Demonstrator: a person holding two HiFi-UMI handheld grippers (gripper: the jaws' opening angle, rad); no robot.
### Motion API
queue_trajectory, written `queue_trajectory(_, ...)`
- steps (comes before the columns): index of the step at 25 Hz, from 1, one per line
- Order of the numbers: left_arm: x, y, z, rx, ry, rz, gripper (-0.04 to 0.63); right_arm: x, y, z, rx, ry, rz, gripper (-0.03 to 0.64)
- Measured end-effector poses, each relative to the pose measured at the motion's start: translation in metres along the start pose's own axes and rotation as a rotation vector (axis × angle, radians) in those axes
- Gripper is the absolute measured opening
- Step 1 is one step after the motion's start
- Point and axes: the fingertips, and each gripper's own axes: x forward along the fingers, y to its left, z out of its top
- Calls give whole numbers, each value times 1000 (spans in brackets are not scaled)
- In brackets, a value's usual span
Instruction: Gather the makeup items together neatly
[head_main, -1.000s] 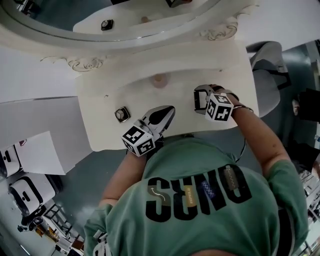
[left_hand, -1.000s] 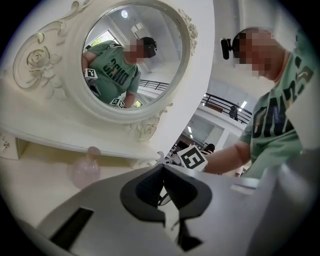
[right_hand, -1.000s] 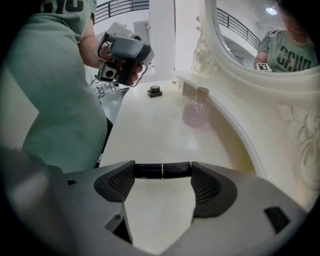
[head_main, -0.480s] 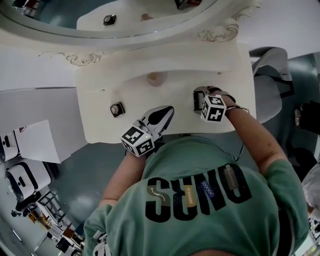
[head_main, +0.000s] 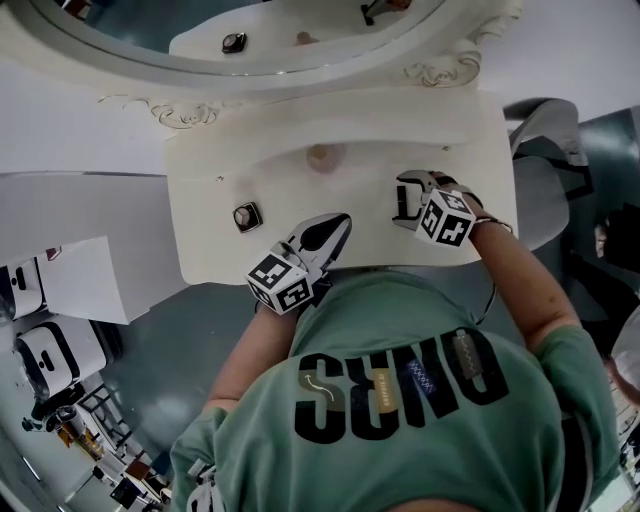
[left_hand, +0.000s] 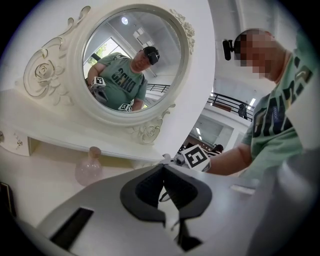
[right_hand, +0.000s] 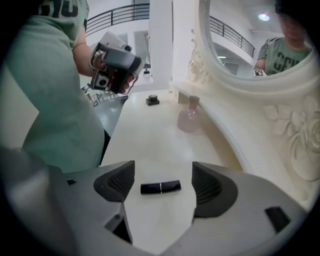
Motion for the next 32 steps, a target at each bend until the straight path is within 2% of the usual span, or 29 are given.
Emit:
queue_trajectory(6,-46,19,22,10,-46,1,3,-28,1,92,74,-213,-66,339)
queue_trajectory(9,-83,36,36,24,-66,6,3,-20,8,144,74,-279,-87,242)
queue_trajectory(11,-112,51,44,31,-76,16,3,-5,16,177,54,-294,-89,205)
queue_trajectory(16,-187,93,54,27,-99,69,3,54,35,239,10,-237,-46,203)
queue_trajectory(21,-251,128,58,6,-108,109,3,121,47,281,20,-136,-8,226)
queue_trajectory(26,-295,150,52,-20,-107,133,3,179,49,298,75,-58,-1,239)
queue_trajectory(32,-324,166,44,-41,-103,146,3,222,48,289,129,48,5,244)
